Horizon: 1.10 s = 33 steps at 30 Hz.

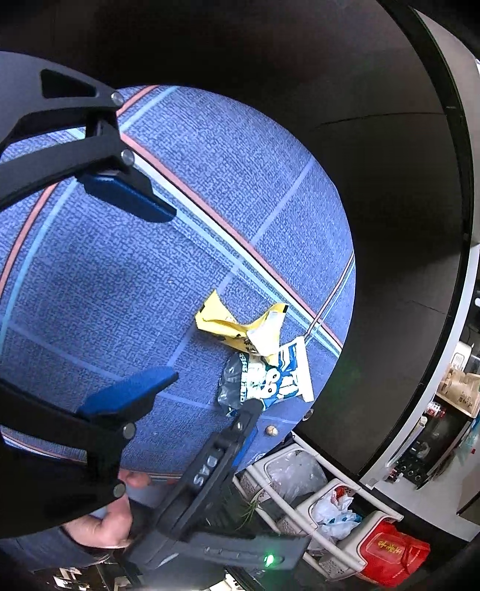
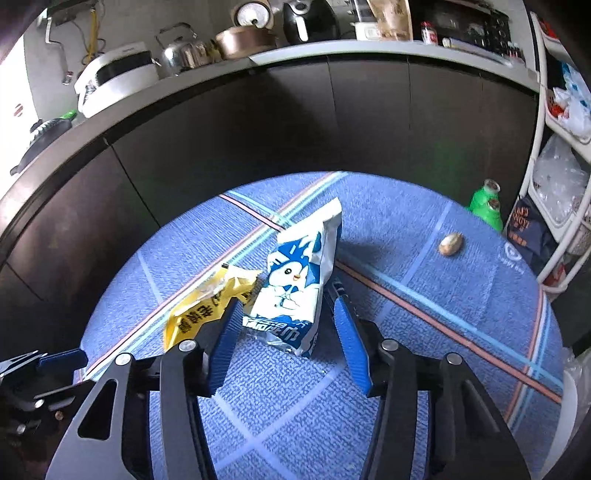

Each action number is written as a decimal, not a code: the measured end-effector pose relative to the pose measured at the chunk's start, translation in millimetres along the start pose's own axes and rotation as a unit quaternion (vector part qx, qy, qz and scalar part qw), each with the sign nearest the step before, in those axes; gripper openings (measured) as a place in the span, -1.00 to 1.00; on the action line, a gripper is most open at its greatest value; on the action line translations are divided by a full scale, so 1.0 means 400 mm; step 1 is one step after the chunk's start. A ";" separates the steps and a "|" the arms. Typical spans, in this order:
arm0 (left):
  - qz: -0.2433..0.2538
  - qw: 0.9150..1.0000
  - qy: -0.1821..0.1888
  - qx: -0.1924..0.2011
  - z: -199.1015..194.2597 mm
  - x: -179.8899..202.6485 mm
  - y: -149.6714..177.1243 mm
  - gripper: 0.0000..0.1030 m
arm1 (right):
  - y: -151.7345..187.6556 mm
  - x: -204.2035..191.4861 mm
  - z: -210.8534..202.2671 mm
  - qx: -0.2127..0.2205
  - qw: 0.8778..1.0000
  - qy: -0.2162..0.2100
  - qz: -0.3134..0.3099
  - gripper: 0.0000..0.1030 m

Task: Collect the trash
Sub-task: 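Grasp the yellow wrapper with the left gripper while the right gripper grasps the printed bag, then carry the yellow wrapper and printed bag over the white bin and release both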

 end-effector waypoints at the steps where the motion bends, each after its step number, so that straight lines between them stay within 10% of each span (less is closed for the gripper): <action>1: 0.002 1.000 0.001 0.000 0.004 0.004 -0.002 0.53 | 0.003 0.002 0.007 -0.003 1.000 -0.001 0.003 -0.20; 4: 0.005 1.000 0.006 -0.001 0.016 0.012 -0.012 0.44 | 0.021 -0.002 0.026 -0.018 1.000 -0.016 0.005 -0.91; 15: 0.008 1.000 -0.004 -0.013 0.154 0.042 -0.091 0.36 | 0.066 0.011 -0.096 -0.003 1.000 -0.001 -0.023 -0.93; 33: 0.031 0.998 -0.030 -0.038 0.222 0.070 -0.088 -0.83 | 0.113 0.040 -0.152 0.001 1.000 0.004 -0.010 -0.96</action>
Point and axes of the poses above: each gripper's, at about its wrist camera, not at the fingertips, and z roughly the way its jaws point, x to its right, y to its underside, the point moved 9 cm from there along z, roughly the way its jaws point, and after that the axes turned 8 degrees about -y, right-handed, at the moved point
